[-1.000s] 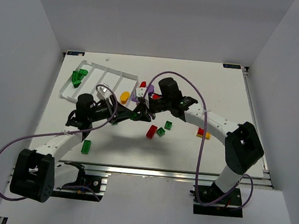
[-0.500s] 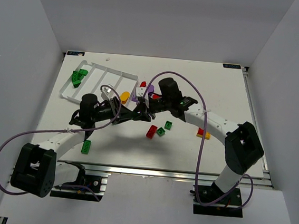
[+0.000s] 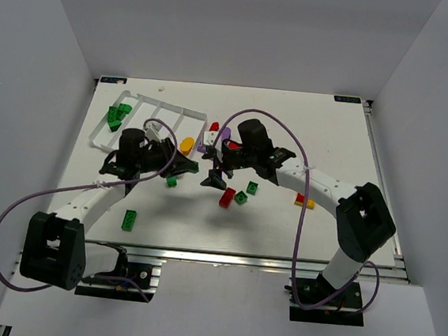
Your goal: Sort the legos into containers by color
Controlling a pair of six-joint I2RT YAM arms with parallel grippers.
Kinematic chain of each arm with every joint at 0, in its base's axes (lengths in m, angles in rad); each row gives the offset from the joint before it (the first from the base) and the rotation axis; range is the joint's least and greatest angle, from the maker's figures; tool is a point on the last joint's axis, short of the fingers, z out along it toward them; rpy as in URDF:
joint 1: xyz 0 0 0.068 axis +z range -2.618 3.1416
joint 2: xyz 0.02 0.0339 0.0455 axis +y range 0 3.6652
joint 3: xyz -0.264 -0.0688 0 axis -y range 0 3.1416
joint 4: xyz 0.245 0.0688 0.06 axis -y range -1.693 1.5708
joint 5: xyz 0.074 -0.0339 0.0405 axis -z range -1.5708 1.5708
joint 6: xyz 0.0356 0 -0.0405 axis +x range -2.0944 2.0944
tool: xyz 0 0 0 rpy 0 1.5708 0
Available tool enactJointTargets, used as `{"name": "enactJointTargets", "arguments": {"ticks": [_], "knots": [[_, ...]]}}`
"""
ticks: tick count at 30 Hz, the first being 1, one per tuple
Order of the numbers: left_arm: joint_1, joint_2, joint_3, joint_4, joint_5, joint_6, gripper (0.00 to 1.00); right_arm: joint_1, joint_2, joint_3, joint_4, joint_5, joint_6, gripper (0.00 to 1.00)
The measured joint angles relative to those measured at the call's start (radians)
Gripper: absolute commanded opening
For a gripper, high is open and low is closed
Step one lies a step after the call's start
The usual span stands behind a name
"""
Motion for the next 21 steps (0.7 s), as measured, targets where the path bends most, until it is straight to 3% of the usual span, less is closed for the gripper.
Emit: {"name": "enactJointTargets", "arguments": {"ticks": [9,11,12,14,16,21], "knots": [[0.341,0.070,0.251,-0.362,-0.207,0.216,0.09,-0.040,-0.048,-0.113,0.092,0.220,0.023,0.86],[0.380,0.109,0.305,-0.397,-0.288,0.237,0.09,-0.071,-0.049,-0.116,0.088,0.210,0.022,0.74],[0.392,0.125,0.322,-0.403,-0.319,0.240,0.09,-0.093,-0.049,-0.115,0.081,0.197,0.023,0.56],[0.418,0.166,0.358,-0.408,-0.391,0.243,0.08,-0.137,-0.049,-0.105,0.059,0.160,0.027,0.35],[0.445,0.216,0.389,-0.402,-0.453,0.239,0.08,-0.176,-0.049,-0.089,0.029,0.127,0.029,0.05],[0.520,0.388,0.497,-0.372,-0.539,0.198,0.09,-0.200,-0.049,-0.084,-0.006,0.062,0.030,0.00]]}}
